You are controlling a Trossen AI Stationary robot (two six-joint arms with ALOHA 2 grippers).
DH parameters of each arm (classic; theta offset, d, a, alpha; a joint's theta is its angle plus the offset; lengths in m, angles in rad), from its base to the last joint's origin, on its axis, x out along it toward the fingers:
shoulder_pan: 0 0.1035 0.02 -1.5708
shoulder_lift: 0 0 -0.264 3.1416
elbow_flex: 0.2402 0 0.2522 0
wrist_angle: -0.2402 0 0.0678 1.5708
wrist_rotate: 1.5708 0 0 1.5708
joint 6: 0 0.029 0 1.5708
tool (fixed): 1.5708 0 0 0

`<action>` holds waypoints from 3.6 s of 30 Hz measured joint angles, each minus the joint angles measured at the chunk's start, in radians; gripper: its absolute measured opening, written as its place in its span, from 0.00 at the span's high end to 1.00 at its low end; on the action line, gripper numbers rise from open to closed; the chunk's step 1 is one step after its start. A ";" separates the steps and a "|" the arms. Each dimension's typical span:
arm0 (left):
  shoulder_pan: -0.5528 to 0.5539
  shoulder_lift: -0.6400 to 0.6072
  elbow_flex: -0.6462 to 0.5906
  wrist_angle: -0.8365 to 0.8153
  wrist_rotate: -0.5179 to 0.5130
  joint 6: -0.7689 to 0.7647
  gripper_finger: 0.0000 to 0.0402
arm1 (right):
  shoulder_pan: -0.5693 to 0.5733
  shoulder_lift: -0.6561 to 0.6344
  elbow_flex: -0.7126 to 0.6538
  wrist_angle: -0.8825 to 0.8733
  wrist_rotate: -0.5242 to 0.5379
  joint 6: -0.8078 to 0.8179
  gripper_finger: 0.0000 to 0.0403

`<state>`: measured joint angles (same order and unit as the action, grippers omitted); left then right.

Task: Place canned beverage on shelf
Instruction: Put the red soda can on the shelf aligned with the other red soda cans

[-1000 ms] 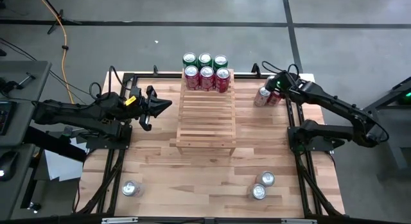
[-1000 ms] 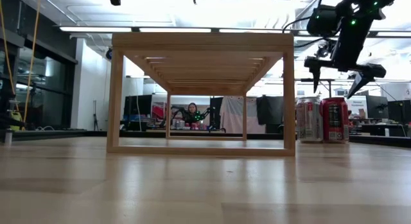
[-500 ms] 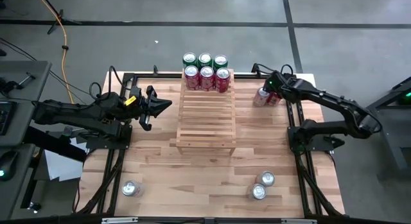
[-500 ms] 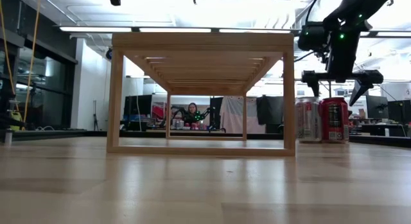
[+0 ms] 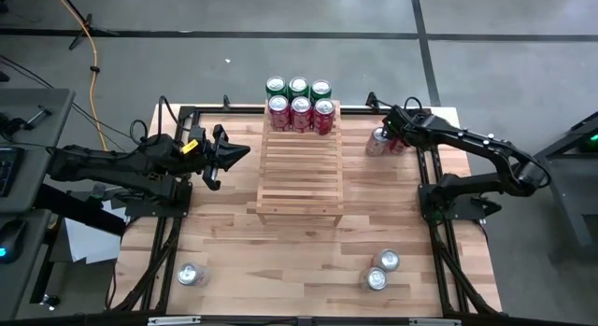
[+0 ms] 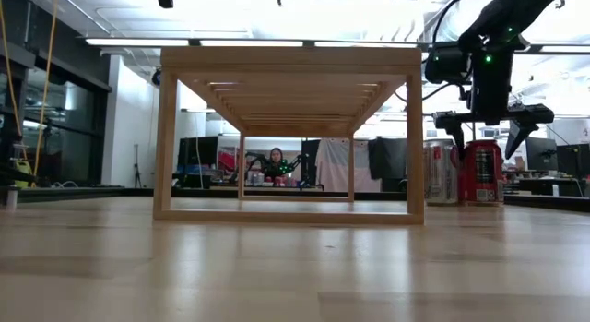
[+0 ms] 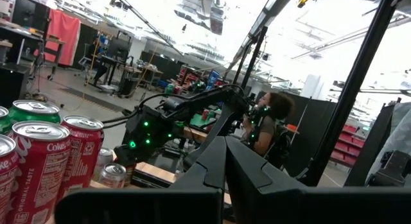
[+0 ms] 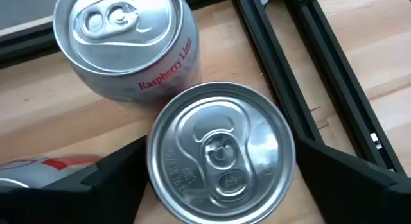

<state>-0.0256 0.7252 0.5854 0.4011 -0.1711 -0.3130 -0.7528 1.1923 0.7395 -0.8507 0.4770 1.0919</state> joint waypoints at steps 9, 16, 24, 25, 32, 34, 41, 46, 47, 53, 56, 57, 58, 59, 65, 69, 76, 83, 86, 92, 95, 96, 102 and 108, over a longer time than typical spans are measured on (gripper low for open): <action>0.000 0.000 0.000 0.000 0.000 0.000 1.00 | 0.004 -0.034 0.000 -0.041 -0.052 -0.093 0.30; 0.000 -0.009 0.000 0.015 0.000 0.000 1.00 | 0.078 -0.184 0.096 -0.172 -0.102 -0.185 0.30; 0.000 -0.020 0.000 0.016 -0.035 0.000 1.00 | 0.209 -0.251 0.442 -0.291 -0.154 -0.352 0.30; 0.000 -0.019 0.000 0.016 -0.040 0.000 1.00 | 0.228 -0.245 0.487 -0.289 -0.172 -0.383 0.30; 0.000 -0.019 0.000 0.014 -0.075 0.002 1.00 | 0.371 -0.130 0.733 -0.283 -0.222 -0.581 0.30; 0.000 -0.019 0.000 0.015 -0.075 0.013 1.00 | 0.410 -0.076 0.777 -0.281 -0.236 -0.650 0.30; 0.000 -0.019 0.000 0.015 -0.089 0.018 1.00 | 0.488 0.136 0.869 -0.283 -0.194 -0.853 0.30; 0.000 -0.019 0.000 0.015 -0.089 0.008 1.00 | 0.476 0.255 0.896 -0.282 -0.125 -0.929 0.30; 0.000 -0.019 0.000 0.015 -0.089 0.003 1.00 | 0.470 0.272 0.899 -0.282 -0.120 -0.937 0.30; 0.000 -0.019 0.000 0.015 -0.088 0.001 1.00 | 0.435 0.332 0.901 -0.261 -0.122 -0.970 0.30; 0.000 -0.019 0.000 0.015 -0.088 0.001 1.00 | 0.414 0.341 0.901 -0.230 -0.136 -0.970 0.30; 0.000 -0.019 0.000 0.014 -0.088 0.001 1.00 | 0.407 0.341 0.901 -0.222 -0.147 -0.970 0.30; 0.000 -0.019 0.000 0.015 -0.088 0.001 1.00 | 0.399 0.341 0.901 -0.214 -0.157 -0.970 0.30; 0.000 -0.019 0.000 0.015 -0.087 0.001 1.00 | 0.393 0.341 0.901 -0.206 -0.166 -0.968 0.30; 0.000 -0.019 0.000 0.015 -0.086 0.001 1.00 | 0.370 0.341 0.901 -0.183 -0.222 -0.956 0.30; 0.000 -0.019 0.000 0.014 -0.086 0.005 1.00 | 0.371 0.341 0.901 -0.170 -0.235 -0.938 0.30; 0.000 -0.019 0.000 0.014 -0.086 0.009 1.00 | 0.369 0.348 0.902 -0.136 -0.241 -0.912 0.30; 0.000 -0.019 0.000 0.014 -0.086 0.005 1.00 | 0.360 0.377 0.903 -0.123 -0.250 -0.907 0.30; 0.000 -0.019 0.000 0.015 -0.086 0.003 1.00 | 0.360 0.378 0.903 -0.120 -0.250 -0.908 0.30; 0.000 -0.019 0.000 0.014 -0.086 0.003 1.00 | 0.359 0.379 0.903 -0.117 -0.250 -0.890 0.30; 0.000 -0.019 0.000 0.014 -0.086 0.003 1.00 | 0.359 0.379 0.903 -0.116 -0.250 -0.889 0.30; 0.000 -0.019 0.000 0.014 -0.086 0.003 1.00 | 0.359 0.379 0.903 -0.116 -0.250 -0.888 0.30; 0.000 -0.019 0.000 0.015 -0.086 0.002 1.00 | 0.359 0.379 0.903 -0.115 -0.251 -0.890 0.30; 0.000 -0.019 0.000 0.014 -0.086 0.002 1.00 | 0.360 0.381 0.903 -0.106 -0.254 -0.890 0.17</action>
<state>-0.0257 0.7059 0.5858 0.4156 -0.2573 -0.3115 -0.3927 1.5738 1.6424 -0.9569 0.2226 0.2023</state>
